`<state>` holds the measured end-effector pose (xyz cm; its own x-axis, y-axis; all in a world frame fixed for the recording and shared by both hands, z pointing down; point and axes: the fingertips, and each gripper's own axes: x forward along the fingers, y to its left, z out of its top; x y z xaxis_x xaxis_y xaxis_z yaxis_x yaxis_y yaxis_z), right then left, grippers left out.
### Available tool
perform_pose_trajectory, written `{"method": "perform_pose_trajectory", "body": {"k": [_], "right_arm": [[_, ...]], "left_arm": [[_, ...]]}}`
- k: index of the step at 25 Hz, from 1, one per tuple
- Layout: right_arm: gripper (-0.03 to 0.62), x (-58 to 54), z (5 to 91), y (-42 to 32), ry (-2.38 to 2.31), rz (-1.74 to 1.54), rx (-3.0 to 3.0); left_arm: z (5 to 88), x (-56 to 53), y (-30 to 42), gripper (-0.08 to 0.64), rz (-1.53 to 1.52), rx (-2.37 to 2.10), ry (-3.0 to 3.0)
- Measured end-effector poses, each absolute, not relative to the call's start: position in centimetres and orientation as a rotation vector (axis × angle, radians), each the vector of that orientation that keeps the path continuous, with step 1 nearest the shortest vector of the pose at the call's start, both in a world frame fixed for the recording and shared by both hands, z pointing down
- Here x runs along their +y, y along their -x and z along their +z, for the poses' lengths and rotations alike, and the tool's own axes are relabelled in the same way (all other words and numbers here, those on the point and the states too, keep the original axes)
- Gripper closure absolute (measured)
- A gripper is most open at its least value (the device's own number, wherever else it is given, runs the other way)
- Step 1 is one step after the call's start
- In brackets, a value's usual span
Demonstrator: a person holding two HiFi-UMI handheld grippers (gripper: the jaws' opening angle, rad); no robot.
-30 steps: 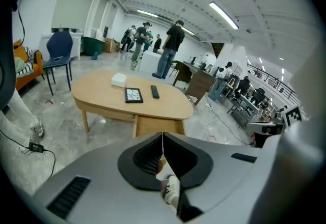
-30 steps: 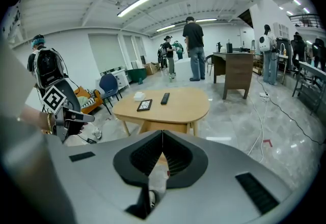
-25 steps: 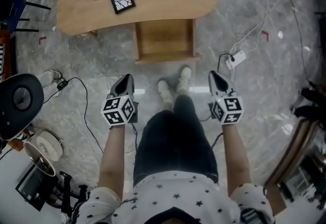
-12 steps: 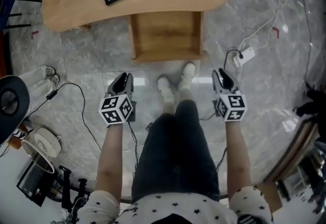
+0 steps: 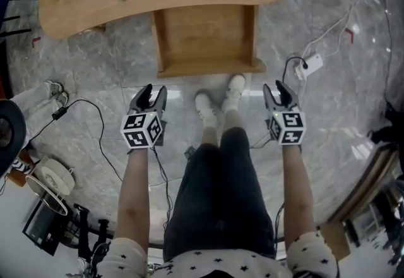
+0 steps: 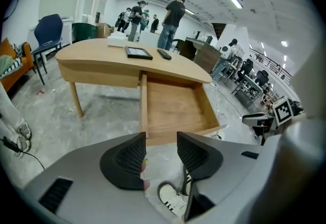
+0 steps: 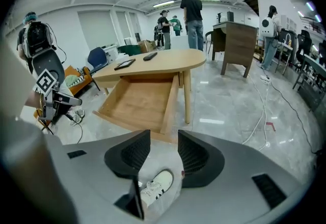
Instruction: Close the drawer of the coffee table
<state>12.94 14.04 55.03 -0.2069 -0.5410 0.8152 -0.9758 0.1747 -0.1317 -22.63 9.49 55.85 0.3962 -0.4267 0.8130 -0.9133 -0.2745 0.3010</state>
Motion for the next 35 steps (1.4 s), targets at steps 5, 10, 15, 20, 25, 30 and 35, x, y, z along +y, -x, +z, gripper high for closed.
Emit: {"method": "perform_pose_trajectory", "body": {"k": [5, 10, 15, 20, 25, 30, 35], "right_arm": [[0.411, 13.3, 57.6, -12.5, -1.364, 0.871, -1.852], [0.382, 13.2, 59.8, -12.6, -1.295, 0.863, -1.854], [0.358, 13.3, 61.9, -13.1, -1.263, 0.858, -1.835], [0.35, 13.2, 63.6, -13.7, -1.241, 0.838, -1.827], [0.35, 13.2, 65.3, -13.5, -1.234, 0.841, -1.813], [0.35, 13.0, 66.4, -13.5, -1.23, 0.839, -1.805], [0.35, 13.3, 67.1, -13.6, -1.222, 0.843, -1.788]], "left_arm": [[59.0, 9.6, 22.9, 0.347, 0.847, -1.149, -1.868], [61.2, 9.5, 23.4, 0.327, 0.857, -1.174, -1.827], [62.9, 9.1, 23.5, 0.311, 0.875, -1.165, -1.823], [64.2, 9.1, 23.6, 0.298, 0.917, -1.141, -1.829], [65.2, 9.0, 23.5, 0.29, 0.911, -1.113, -1.841], [65.3, 9.3, 23.5, 0.29, 0.872, -1.085, -1.847], [66.1, 9.7, 23.6, 0.29, 0.888, -1.074, -1.854]]}}
